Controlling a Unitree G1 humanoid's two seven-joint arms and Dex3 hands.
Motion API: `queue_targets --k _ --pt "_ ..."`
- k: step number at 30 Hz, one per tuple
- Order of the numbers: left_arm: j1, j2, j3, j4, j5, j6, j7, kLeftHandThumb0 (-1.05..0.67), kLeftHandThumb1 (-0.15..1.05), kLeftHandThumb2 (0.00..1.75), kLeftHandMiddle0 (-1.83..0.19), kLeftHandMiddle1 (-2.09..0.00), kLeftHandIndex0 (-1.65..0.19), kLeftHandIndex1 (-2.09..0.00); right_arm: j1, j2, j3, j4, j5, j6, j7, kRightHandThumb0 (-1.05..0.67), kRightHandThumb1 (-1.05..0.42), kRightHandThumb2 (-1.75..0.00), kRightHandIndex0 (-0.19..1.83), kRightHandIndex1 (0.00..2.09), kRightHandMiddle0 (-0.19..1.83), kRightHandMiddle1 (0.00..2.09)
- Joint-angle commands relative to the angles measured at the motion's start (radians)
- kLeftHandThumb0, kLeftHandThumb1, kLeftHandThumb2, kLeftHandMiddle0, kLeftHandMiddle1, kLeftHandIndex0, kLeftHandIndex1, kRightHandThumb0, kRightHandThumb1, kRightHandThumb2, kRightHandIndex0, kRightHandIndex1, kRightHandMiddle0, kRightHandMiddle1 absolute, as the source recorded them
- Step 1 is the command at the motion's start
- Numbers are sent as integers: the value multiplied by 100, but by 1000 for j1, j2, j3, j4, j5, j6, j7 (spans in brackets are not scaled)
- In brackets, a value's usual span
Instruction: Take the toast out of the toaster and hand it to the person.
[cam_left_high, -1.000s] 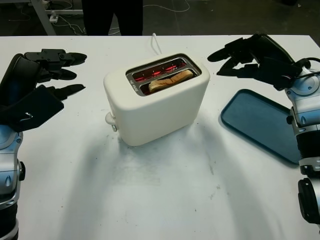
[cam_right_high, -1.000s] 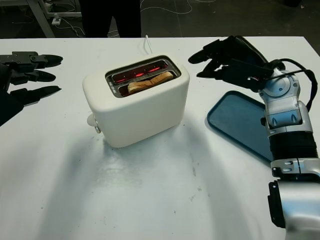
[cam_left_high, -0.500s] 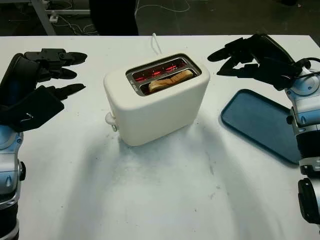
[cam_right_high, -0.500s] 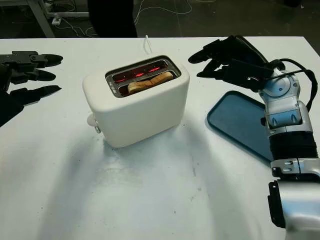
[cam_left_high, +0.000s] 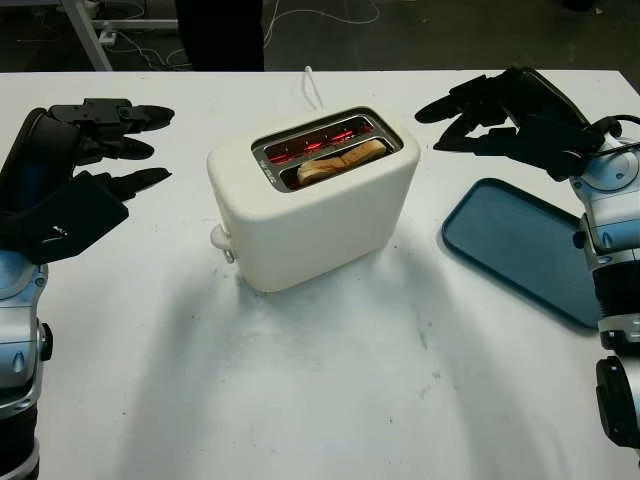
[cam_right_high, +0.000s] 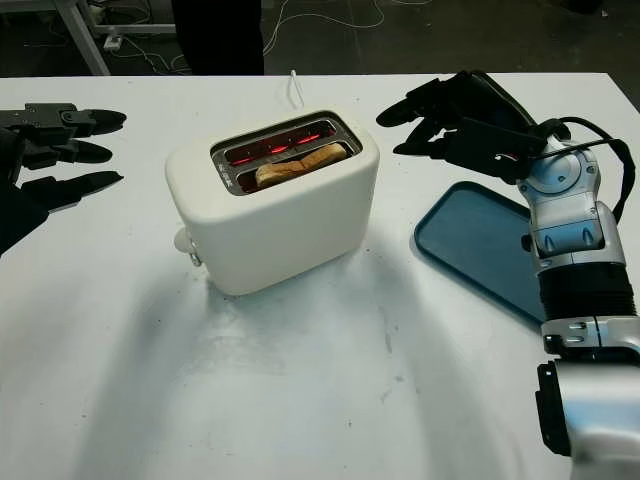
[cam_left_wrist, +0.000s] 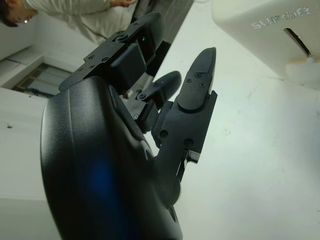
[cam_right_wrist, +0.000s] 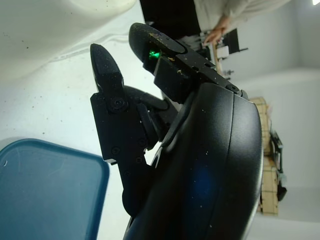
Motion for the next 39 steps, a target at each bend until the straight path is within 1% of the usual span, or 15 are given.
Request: queue_targets --k 1,4,9,14,16,20,30,35,36,39 --pt "1 -1 1 0 5 -4 5 -19 84 0 -69 -56 -86 -1 4 -11 4 0 1 6 6 -37 -84 0 74 76 96 0" --pt "-3 1 -6 -16 13 24 3 -19 84 0 -68 -55 -85 0 3 -13 5 -12 -2 25 9 -37 -85 0 73 76 96 0" --pt "-3 2 -5 -5 6 10 2 -20 85 0 -68 -56 -85 0 4 -12 4 -20 2 31 13 -37 -85 0 74 76 96 1" --pt "-5 -1 -7 -11 4 24 2 -19 85 0 -67 -56 -85 0 4 -10 2 -11 9 23 17 -33 -84 0 74 76 96 0" --pt "-5 2 -6 -15 5 27 0 -19 85 0 -67 -57 -85 0 5 -11 3 -14 6 25 14 -35 -84 0 74 76 96 0" --pt "-1 -3 -5 -5 3 12 5 -20 85 0 -67 -57 -85 0 9 -10 2 -16 6 20 11 -34 -84 0 74 76 96 0" --pt "1 -6 -1 -6 2 10 9 -21 85 0 -66 -58 -85 0 -3 -8 -4 2 9 9 9 -38 -83 0 73 75 95 0" --pt "4 -2 1 -7 1 6 5 -20 85 0 -66 -59 -85 0 -34 -10 -14 -40 17 14 6 -40 -80 0 64 65 85 0" --pt "4 -3 1 -7 0 8 4 -20 85 0 -65 -59 -85 0 -42 -4 -22 -42 26 6 -1 -40 -79 0 65 62 84 0" --pt "4 -2 -1 -8 4 9 6 -20 85 0 -66 -59 -85 0 -83 0 -26 -102 22 44 -15 -34 -75 0 65 52 82 0"
